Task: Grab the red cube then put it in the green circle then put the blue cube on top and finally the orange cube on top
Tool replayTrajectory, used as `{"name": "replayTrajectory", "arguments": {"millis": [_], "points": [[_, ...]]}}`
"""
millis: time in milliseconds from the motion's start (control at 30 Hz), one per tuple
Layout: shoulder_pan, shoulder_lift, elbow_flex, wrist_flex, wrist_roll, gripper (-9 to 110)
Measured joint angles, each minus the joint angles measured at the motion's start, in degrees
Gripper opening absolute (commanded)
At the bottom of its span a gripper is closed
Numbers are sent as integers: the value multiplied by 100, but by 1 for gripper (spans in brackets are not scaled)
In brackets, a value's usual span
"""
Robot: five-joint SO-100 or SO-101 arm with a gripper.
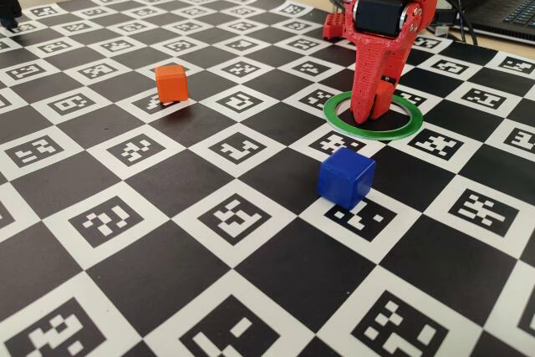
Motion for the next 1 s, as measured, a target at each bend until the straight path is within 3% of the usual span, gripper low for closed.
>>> {"name": "replayTrajectory", "arguments": {"millis": [567, 1000], "points": [[0, 0, -264, 545, 0, 30], [0, 0, -2074, 2048, -158, 30]]}}
